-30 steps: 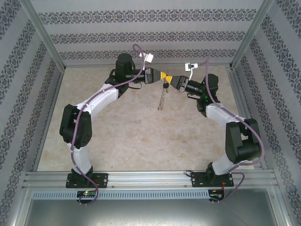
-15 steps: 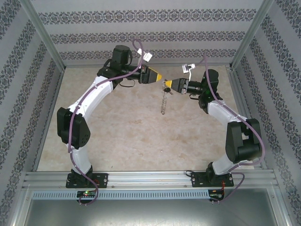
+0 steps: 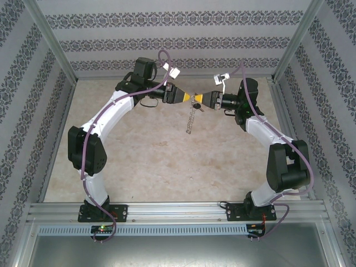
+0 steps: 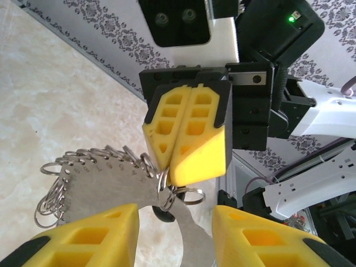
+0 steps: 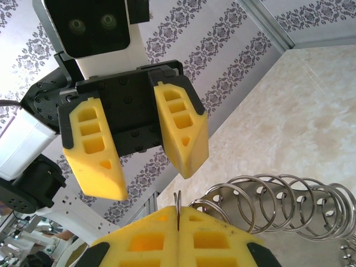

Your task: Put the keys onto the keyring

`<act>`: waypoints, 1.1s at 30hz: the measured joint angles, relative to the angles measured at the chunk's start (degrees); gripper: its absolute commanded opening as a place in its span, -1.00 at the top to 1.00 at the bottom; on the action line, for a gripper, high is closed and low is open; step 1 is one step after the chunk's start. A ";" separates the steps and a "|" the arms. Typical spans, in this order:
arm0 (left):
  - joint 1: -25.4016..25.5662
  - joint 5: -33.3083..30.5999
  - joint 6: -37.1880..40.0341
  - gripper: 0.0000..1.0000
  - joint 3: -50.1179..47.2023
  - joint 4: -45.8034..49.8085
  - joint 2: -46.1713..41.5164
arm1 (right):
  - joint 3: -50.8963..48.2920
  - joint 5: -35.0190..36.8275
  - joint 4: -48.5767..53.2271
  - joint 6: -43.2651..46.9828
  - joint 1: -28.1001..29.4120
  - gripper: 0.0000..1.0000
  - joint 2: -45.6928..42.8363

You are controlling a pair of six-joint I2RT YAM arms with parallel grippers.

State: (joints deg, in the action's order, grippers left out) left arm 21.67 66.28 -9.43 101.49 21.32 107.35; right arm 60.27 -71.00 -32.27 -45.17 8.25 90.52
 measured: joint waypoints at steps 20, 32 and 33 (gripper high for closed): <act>0.98 2.38 -3.08 0.42 0.00 -2.60 3.41 | 0.00 0.35 1.68 1.77 0.92 1.00 0.00; 1.51 3.39 -4.90 1.00 0.00 -4.70 4.00 | 0.00 1.07 2.54 2.34 0.85 0.48 0.00; 1.57 3.30 -5.29 1.00 -0.02 -5.33 4.04 | 0.00 1.16 2.47 2.25 0.85 0.35 0.00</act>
State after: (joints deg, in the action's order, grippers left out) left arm 23.24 69.58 -14.72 101.47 15.99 111.39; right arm 60.27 -69.84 -29.80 -42.92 9.10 90.52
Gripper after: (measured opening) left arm 0.054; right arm 0.204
